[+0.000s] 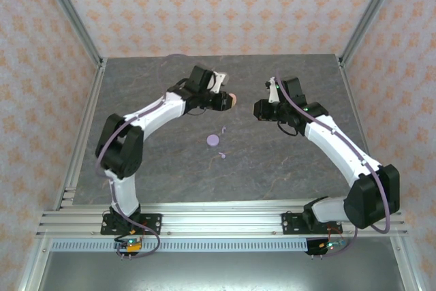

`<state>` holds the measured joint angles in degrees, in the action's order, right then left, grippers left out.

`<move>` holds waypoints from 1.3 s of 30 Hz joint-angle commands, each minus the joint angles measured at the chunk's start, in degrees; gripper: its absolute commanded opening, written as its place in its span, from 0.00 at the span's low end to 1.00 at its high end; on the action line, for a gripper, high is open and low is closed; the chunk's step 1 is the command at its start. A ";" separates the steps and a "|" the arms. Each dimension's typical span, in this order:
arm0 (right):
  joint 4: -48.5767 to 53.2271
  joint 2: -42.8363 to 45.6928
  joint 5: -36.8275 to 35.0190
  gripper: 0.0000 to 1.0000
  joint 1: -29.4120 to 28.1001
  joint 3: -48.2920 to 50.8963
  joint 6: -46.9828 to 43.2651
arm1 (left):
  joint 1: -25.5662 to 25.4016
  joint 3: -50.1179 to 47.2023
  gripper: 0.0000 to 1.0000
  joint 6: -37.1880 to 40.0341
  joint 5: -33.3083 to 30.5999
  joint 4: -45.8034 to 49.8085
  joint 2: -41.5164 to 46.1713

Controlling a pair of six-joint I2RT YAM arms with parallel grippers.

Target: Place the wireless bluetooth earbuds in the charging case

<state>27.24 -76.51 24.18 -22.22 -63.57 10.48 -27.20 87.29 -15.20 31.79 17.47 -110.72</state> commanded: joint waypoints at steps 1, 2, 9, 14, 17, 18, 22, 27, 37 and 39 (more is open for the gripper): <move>0.79 2.14 -0.98 0.17 -0.07 1.60 0.90 | 0.66 5.48 0.19 -2.72 -6.40 10.99 -4.73; 0.84 2.09 -1.00 0.17 -0.11 1.91 0.95 | 0.84 6.97 0.19 -3.23 -7.54 11.54 -6.10; 0.43 1.89 -0.39 0.17 -0.08 3.02 1.76 | 1.66 19.63 0.19 -4.04 -8.71 15.43 -17.01; 1.47 1.21 -0.39 0.17 -0.11 2.40 1.74 | 2.37 27.74 0.19 -4.23 -8.54 17.97 -23.77; 1.76 0.97 -0.30 0.17 -0.10 2.19 1.84 | 2.89 31.38 0.19 -4.39 -8.77 18.77 -26.78; 1.89 0.93 -0.43 0.17 -0.03 2.14 1.87 | 3.02 32.92 0.19 -4.40 -8.66 19.29 -28.09; 2.38 0.66 -0.46 0.17 -0.11 1.88 2.08 | 3.77 38.44 0.19 -4.28 -8.59 21.78 -32.52; 2.73 0.58 -0.47 0.17 -0.09 1.71 2.00 | 4.31 40.20 0.19 -5.28 -7.47 21.54 -35.24; 3.78 0.33 -0.38 0.18 -0.10 1.17 1.84 | 4.73 44.23 0.34 -4.98 -8.01 23.88 -38.71; 4.03 0.53 -0.51 0.18 -0.10 1.08 1.69 | 4.79 45.08 0.39 -4.26 -8.44 24.50 -38.81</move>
<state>29.69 -75.81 24.21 -22.22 -60.97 11.97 -23.09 130.56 -19.94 24.93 37.36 -147.72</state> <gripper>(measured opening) 0.177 0.376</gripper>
